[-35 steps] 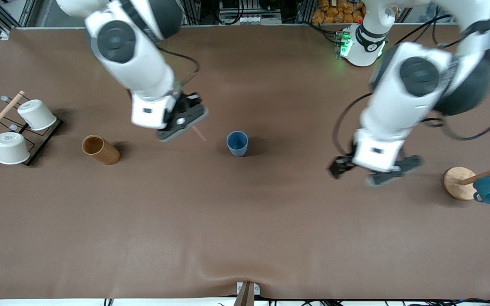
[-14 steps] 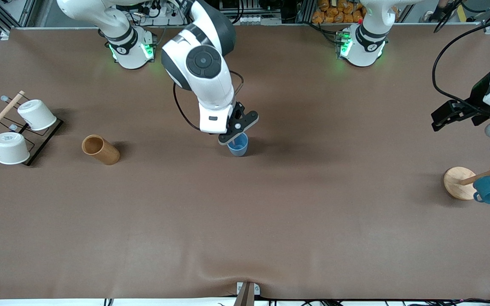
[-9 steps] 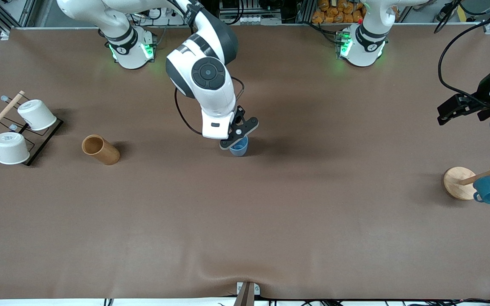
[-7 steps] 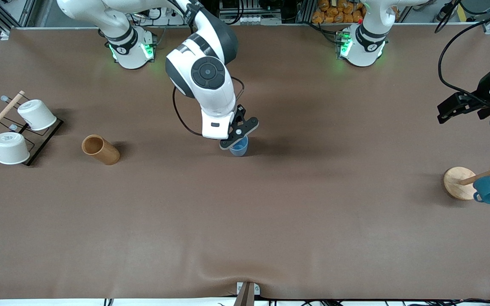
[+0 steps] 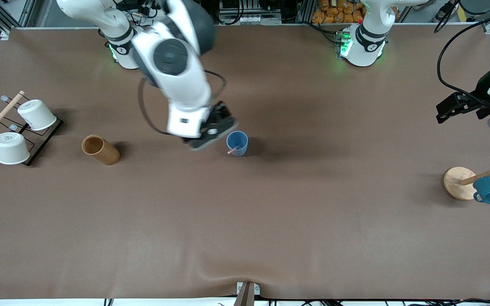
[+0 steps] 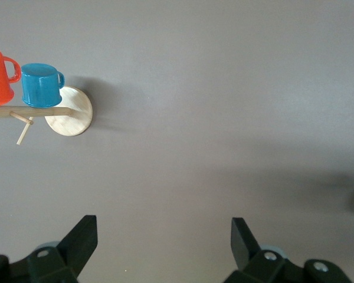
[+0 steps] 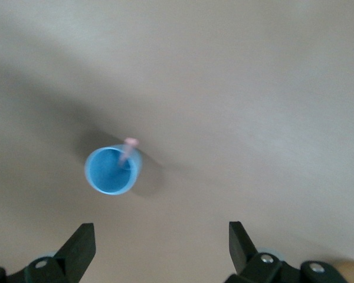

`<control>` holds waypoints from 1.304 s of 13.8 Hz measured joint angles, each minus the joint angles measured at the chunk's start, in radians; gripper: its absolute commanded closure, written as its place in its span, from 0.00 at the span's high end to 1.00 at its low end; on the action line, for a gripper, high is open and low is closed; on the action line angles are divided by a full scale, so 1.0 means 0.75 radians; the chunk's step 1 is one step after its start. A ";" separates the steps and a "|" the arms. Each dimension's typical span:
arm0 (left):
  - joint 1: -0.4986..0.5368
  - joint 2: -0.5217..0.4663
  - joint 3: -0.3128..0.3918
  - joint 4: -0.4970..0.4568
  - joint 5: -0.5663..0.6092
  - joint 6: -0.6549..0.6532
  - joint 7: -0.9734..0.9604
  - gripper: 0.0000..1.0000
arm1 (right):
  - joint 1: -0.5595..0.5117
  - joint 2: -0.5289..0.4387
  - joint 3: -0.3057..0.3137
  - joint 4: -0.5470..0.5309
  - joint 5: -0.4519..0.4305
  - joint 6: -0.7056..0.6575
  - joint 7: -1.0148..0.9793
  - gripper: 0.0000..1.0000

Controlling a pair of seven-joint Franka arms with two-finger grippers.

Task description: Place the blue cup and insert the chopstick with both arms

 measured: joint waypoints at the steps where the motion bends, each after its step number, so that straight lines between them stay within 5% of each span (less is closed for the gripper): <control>1: -0.002 0.000 -0.001 0.003 0.000 0.000 0.000 1.00 | -0.070 -0.036 -0.007 0.000 -0.001 -0.040 -0.006 1.00; 11: -0.009 0.002 -0.003 0.010 0.000 -0.030 0.000 1.00 | -0.666 -0.365 -0.073 -0.009 -0.002 -0.409 -0.205 1.00; 18: -0.010 0.005 -0.003 0.010 0.000 -0.042 0.000 1.00 | -0.743 -0.451 -0.176 -0.041 -0.001 -0.550 -0.159 1.00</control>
